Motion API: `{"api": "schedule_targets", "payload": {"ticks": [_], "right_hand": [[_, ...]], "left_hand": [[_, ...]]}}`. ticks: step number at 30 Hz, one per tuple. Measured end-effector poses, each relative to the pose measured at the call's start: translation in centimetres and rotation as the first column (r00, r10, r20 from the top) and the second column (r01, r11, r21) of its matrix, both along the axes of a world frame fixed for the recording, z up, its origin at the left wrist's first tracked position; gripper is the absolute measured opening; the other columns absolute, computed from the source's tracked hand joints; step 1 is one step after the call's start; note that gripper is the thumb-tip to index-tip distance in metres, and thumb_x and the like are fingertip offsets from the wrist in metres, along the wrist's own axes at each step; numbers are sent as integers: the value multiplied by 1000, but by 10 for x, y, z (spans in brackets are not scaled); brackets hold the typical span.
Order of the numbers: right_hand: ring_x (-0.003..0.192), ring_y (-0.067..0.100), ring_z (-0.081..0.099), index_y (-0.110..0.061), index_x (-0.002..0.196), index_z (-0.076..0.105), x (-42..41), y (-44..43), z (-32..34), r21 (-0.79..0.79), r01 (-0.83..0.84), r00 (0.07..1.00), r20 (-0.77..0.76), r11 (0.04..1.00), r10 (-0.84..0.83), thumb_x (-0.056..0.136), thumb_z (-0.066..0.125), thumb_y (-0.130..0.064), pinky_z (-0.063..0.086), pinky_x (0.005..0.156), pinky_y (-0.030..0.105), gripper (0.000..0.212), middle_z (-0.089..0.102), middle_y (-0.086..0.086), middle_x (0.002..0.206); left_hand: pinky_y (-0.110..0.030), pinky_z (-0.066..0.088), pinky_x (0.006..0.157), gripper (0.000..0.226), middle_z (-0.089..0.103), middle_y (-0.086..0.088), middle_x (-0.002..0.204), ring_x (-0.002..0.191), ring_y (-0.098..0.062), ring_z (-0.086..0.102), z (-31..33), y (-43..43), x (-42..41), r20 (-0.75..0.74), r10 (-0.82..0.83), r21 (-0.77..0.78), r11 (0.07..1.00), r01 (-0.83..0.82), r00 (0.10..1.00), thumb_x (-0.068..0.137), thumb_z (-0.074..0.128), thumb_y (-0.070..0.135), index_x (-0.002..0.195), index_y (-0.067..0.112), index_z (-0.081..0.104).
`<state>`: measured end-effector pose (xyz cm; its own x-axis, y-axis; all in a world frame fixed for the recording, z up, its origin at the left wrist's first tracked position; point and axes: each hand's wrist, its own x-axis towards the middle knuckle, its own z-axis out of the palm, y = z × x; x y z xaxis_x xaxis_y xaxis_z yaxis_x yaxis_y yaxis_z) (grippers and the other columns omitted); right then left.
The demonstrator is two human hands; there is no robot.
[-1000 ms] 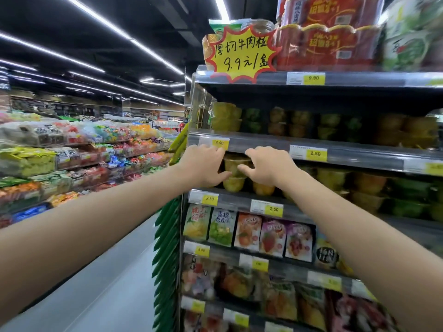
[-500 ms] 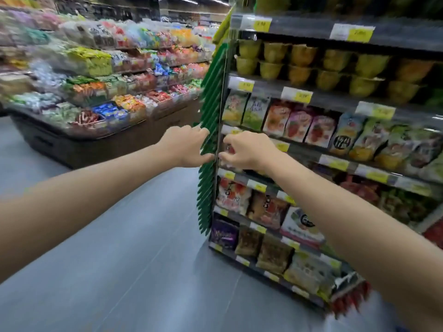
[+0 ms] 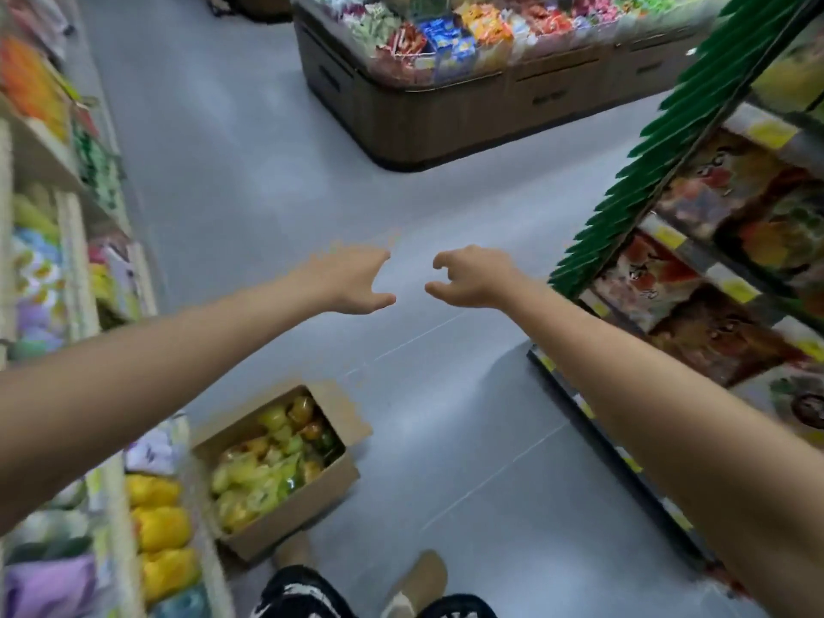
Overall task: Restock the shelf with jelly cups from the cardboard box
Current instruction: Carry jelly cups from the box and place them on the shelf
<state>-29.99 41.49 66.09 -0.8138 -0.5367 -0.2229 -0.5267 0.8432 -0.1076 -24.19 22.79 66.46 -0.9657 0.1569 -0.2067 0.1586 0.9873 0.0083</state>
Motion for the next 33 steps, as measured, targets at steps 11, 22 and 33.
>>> {"api": "schedule_targets", "payload": {"ticks": [11, 22, 33], "right_hand": [[119, 27, 52, -19, 134, 50, 44, -232, -80, 64, -310, 936, 194, 949, 293, 95, 45, -45, 44, 92, 37, 48, 61, 5, 124], [117, 30, 53, -20, 130, 53, 95, -372, -204, 112, -452, 854, 342, 885, 393, 94, 45, -39, 43, 83, 35, 42, 60, 9, 124], [106, 32, 57, -15, 113, 58, 115, -374, -391, 127, -463, 805, 475, 877, 356, 91, 44, -36, 39, 68, 34, 33, 64, 10, 111]], "left_hand": [[-37, 39, 99, 58, 47, -7, 142, 130, -28, 44, -78, -213, 89, 246, 367, -71, 930, -361, 897, 93, 49, 48, 139, 15, 42], [-36, 45, 88, 50, 56, -6, 131, 121, -29, 52, -221, -327, 154, 442, 531, -36, 816, -577, 723, 89, 53, 44, 132, 19, 51], [-38, 44, 90, 60, 48, -7, 136, 124, -30, 46, -398, -325, 181, 579, 532, -30, 771, -636, 617, 90, 53, 49, 138, 16, 42]]}}
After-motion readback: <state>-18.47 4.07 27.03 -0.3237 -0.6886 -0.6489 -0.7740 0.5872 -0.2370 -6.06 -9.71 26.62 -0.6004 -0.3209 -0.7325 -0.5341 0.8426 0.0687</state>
